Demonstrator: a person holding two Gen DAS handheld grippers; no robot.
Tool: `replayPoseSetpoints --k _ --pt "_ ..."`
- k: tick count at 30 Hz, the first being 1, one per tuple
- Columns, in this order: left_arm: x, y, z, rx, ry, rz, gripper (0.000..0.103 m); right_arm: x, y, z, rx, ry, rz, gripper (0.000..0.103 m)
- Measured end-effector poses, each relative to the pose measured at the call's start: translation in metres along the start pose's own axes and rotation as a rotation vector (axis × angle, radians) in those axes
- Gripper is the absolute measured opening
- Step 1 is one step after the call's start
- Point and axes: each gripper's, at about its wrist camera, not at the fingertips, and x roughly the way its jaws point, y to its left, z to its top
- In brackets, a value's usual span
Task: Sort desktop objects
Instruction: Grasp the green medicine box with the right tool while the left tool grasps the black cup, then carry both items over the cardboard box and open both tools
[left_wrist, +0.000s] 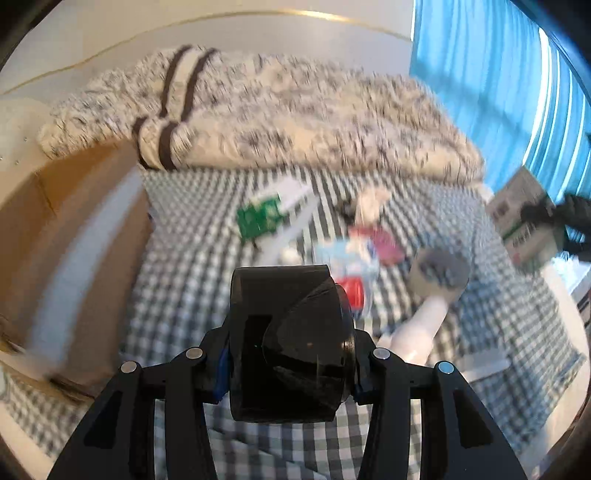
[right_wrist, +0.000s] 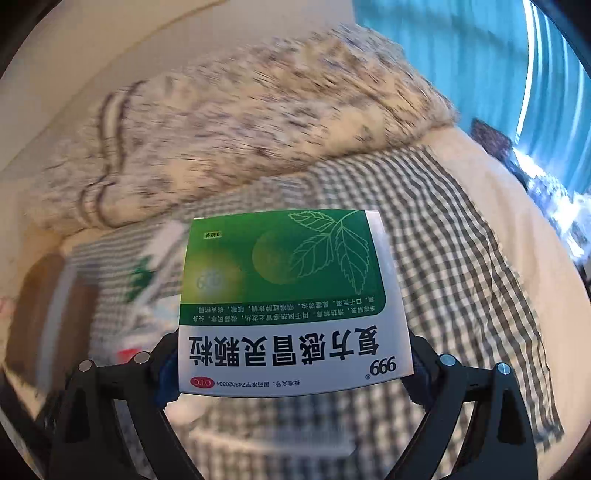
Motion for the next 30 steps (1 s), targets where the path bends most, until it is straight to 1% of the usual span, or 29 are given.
replayPoseSetpoints --k 4,6,8,11,15,18,22,25,27,30 --pt "-0.036 0.011 0.019 -0.016 -0.045 0.034 0.048 -0.029 0.044 -0.021 -0.046 0.002 0.07 0.093" --pt "-0.052 0.017 0.023 -0.009 -0.058 0.065 0.048 -0.04 0.063 -0.032 -0.069 -0.007 0.083 0.093" --pt "-0.065 0.021 0.024 -0.004 -0.065 0.083 0.048 -0.049 0.077 -0.041 -0.071 -0.015 0.103 0.093" --pt "-0.082 0.032 0.021 -0.003 -0.071 0.097 0.048 -0.059 0.095 -0.055 -0.064 0.0 0.152 0.093" --pt "-0.103 0.051 0.016 -0.006 -0.087 0.106 0.048 -0.069 0.122 -0.069 -0.084 0.007 0.171 0.093" --pt "-0.119 0.073 0.017 -0.022 -0.1 0.103 0.048 -0.076 0.148 -0.074 -0.101 0.01 0.195 0.093" --pt "-0.14 0.106 0.026 -0.035 -0.138 0.14 0.048 -0.087 0.196 -0.067 -0.146 -0.013 0.24 0.093" --pt "-0.15 0.136 0.037 -0.052 -0.162 0.171 0.048 -0.088 0.236 -0.056 -0.181 -0.021 0.29 0.093" --pt "-0.151 0.159 0.042 -0.071 -0.166 0.191 0.048 -0.085 0.265 -0.047 -0.202 -0.017 0.334 0.093" --pt "-0.142 0.194 0.044 -0.109 -0.152 0.22 0.048 -0.066 0.311 -0.03 -0.239 0.006 0.398 0.093"
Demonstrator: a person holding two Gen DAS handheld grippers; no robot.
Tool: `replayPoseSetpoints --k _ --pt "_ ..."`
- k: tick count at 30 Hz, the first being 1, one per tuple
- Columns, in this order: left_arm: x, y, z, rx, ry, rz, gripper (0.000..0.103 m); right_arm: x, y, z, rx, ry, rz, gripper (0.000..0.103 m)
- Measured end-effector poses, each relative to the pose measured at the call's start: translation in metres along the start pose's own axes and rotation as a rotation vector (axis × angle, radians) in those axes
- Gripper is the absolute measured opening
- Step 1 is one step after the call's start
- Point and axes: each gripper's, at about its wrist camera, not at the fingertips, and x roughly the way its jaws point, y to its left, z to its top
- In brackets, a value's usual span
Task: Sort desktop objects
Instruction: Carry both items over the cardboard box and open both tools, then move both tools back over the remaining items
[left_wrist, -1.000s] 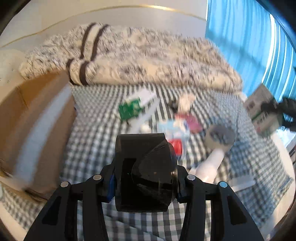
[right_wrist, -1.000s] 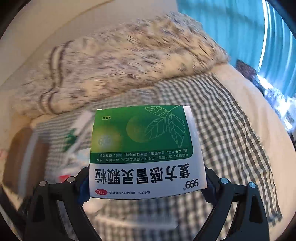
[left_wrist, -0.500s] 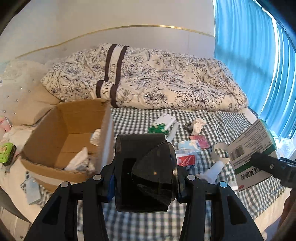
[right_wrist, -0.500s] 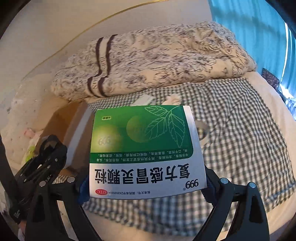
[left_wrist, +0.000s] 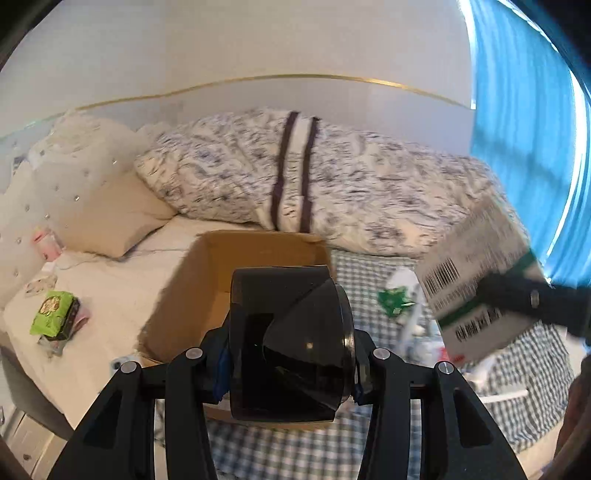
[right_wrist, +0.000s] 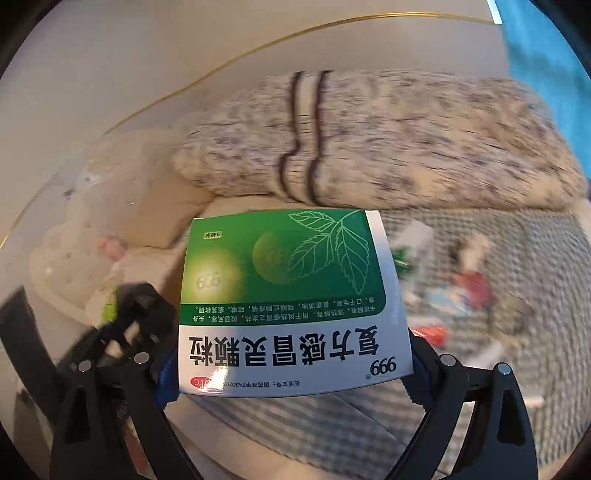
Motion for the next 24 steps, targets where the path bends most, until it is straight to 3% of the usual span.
replayPoseSetpoints --k 6,10,11,12,14,17,24 --pt "0.048 0.034 -0.007 -0.05 0.074 0.035 0.048 0.091 0.033 0.036 0.044 0.083 0.069 0.094" --pt "0.07 0.038 -0.011 -0.053 0.097 -0.004 0.048 0.138 0.028 0.045 0.125 0.138 0.151 0.095" --pt "0.075 0.037 -0.01 -0.047 0.106 -0.02 0.053 0.143 0.027 0.046 0.138 0.141 0.174 0.095" --pt "0.079 0.036 -0.01 -0.04 0.112 -0.026 0.058 0.147 0.028 0.046 0.142 0.135 0.189 0.096" --pt "0.082 0.033 -0.01 -0.026 0.085 0.007 0.092 0.147 0.03 0.045 0.116 0.102 0.183 0.097" --pt "0.08 0.029 -0.01 -0.005 0.041 0.014 0.093 0.139 0.034 0.047 0.06 0.033 0.123 0.103" --pt "0.084 0.014 -0.014 -0.017 0.08 0.006 0.093 0.109 0.02 0.049 0.014 -0.035 0.088 0.103"
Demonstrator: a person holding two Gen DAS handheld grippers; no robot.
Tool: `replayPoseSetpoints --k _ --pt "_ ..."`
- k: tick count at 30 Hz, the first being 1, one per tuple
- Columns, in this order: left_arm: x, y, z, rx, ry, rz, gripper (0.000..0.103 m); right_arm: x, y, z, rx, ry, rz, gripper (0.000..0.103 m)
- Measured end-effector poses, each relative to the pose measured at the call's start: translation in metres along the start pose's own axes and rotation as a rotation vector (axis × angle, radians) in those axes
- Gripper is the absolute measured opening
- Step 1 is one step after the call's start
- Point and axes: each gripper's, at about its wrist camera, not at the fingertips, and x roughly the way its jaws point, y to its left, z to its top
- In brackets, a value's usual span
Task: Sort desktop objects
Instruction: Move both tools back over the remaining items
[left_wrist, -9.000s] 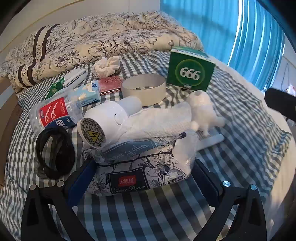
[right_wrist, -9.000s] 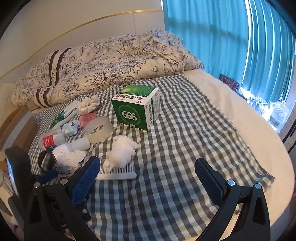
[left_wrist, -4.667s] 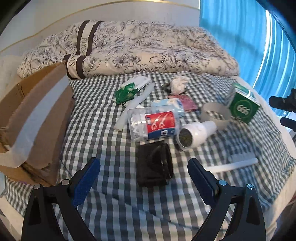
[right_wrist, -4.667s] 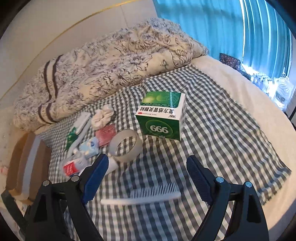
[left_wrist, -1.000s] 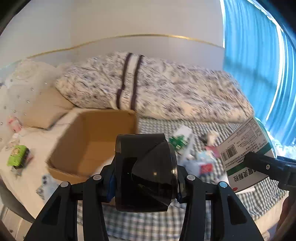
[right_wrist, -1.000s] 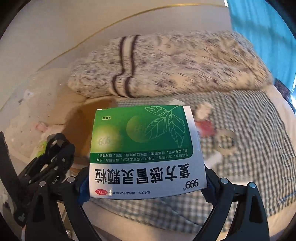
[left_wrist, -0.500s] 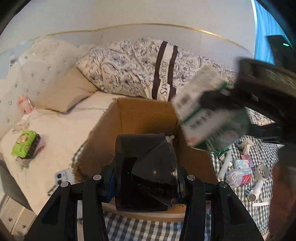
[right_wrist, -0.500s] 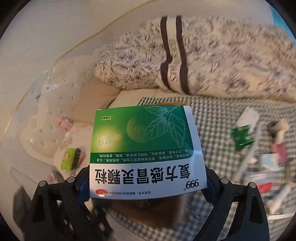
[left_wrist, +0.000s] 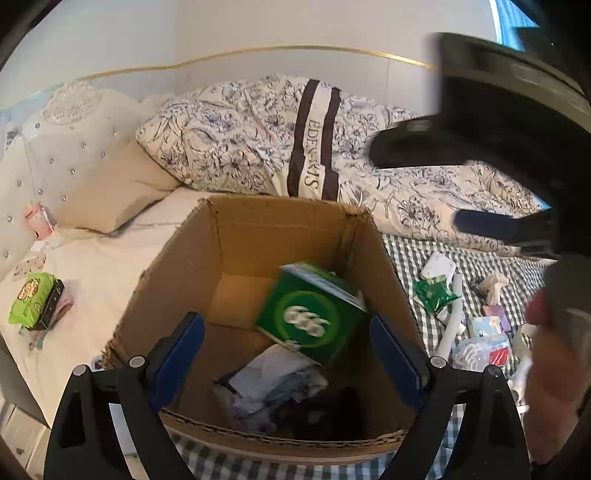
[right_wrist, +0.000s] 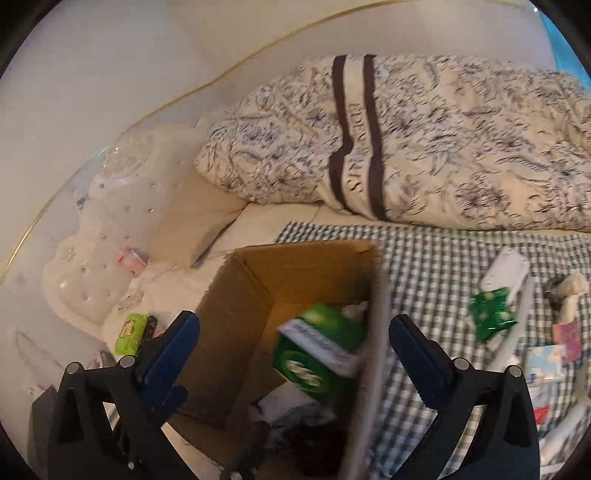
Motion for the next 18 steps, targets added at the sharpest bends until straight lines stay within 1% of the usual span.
replayPoseSetpoints --k 4,7,9,11,12,14,16,18 --pt "-0.007 -0.023 -0.003 0.006 -0.001 -0.032 0.094 -0.042 -0.042 -0.013 0.001 -0.063 -0.11 0.103" --pt "-0.011 -0.044 -0.005 0.021 -0.005 -0.063 0.095 -0.083 -0.096 -0.03 0.045 -0.095 -0.215 0.103" --pt "-0.014 -0.061 -0.008 0.028 -0.01 -0.091 0.096 -0.109 -0.135 -0.043 0.096 -0.102 -0.299 0.103" --pt "-0.015 -0.082 -0.014 0.043 -0.004 -0.13 0.096 -0.138 -0.181 -0.058 0.179 -0.109 -0.386 0.103" --pt "-0.014 -0.092 -0.017 0.052 0.007 -0.149 0.096 -0.15 -0.199 -0.065 0.22 -0.113 -0.414 0.103" --pt "-0.011 -0.112 -0.024 0.073 0.034 -0.185 0.096 -0.172 -0.235 -0.081 0.317 -0.108 -0.446 0.103" --pt "-0.006 -0.135 -0.031 0.103 0.061 -0.22 0.096 -0.186 -0.261 -0.092 0.397 -0.087 -0.44 0.103" --pt "-0.001 -0.156 -0.039 0.128 0.093 -0.245 0.096 -0.194 -0.277 -0.103 0.434 -0.075 -0.432 0.103"
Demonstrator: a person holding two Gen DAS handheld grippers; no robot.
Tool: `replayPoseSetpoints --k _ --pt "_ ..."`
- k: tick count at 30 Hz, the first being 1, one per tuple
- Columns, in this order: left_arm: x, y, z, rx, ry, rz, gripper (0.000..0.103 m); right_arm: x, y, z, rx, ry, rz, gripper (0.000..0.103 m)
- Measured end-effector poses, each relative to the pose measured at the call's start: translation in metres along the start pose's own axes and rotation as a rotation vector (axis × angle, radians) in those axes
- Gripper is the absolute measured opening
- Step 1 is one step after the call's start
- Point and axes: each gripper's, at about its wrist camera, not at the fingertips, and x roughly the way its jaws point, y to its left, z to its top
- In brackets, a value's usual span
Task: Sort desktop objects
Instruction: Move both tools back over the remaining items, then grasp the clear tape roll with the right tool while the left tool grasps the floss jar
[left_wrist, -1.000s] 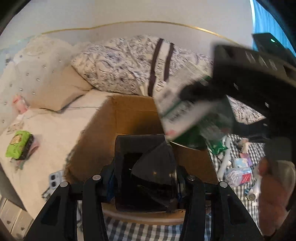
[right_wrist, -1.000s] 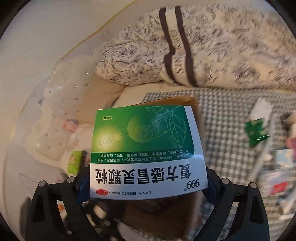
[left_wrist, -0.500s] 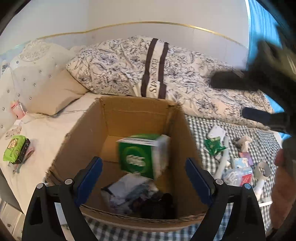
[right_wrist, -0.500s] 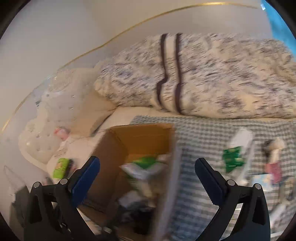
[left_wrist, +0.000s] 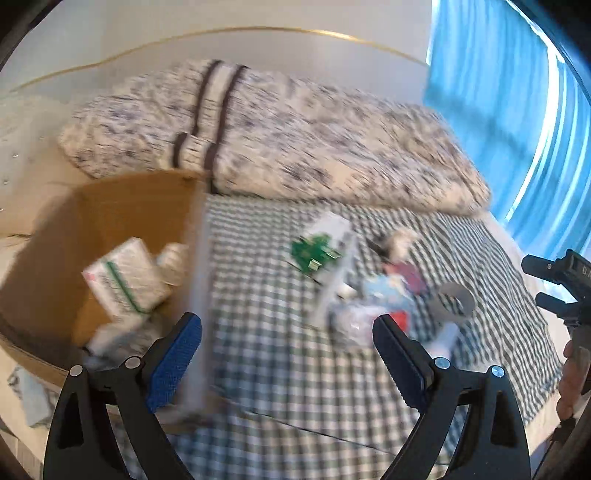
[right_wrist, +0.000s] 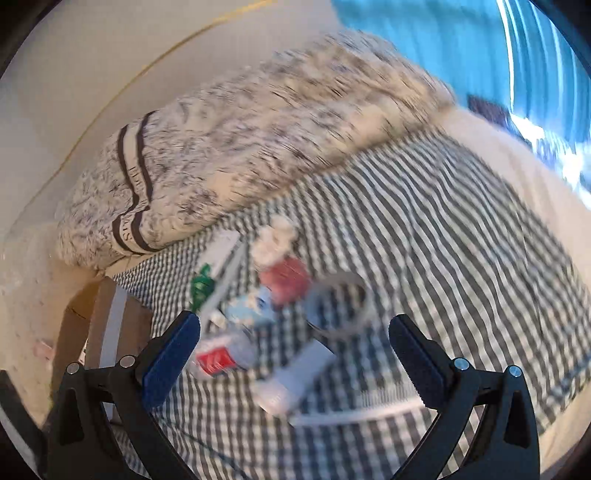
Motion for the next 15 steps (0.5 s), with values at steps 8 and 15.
replayPoseSetpoints --k 8,15 --pt "0.032 -0.057 -0.01 0.056 0.093 -0.057 0.096 0.007 -0.016 -0.012 -0.009 0.05 -0.011 0.103" --pt "0.057 -0.081 -0.01 0.049 0.132 -0.088 0.096 0.019 -0.03 -0.021 -0.006 0.079 -0.017 0.103"
